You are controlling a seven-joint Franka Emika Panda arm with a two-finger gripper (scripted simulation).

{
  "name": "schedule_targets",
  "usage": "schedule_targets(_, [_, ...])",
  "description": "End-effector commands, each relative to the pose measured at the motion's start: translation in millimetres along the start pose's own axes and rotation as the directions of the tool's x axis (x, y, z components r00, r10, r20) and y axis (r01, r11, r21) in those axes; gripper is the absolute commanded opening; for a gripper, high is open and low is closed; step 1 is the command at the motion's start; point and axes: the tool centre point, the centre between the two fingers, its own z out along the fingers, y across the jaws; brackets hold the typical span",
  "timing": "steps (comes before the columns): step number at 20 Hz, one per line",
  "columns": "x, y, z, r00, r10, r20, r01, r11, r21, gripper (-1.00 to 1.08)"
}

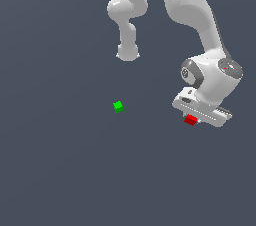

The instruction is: Stack the red cube on top of the green cube.

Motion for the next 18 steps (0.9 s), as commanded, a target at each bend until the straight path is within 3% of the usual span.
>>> schedule_targets(1, [-0.2,0.3,-14.5,1.000,0.000,0.000,0.000,1.000,0.000,-1.00])
schedule_targets(11, [0.7,-0.2,-28.0,1.000,0.000,-0.001,0.000,1.000,0.001,-1.00])
schedule_targets(18, [4.0,14.2,-25.7,1.000,0.000,-0.001,0.000,1.000,0.001,-1.00])
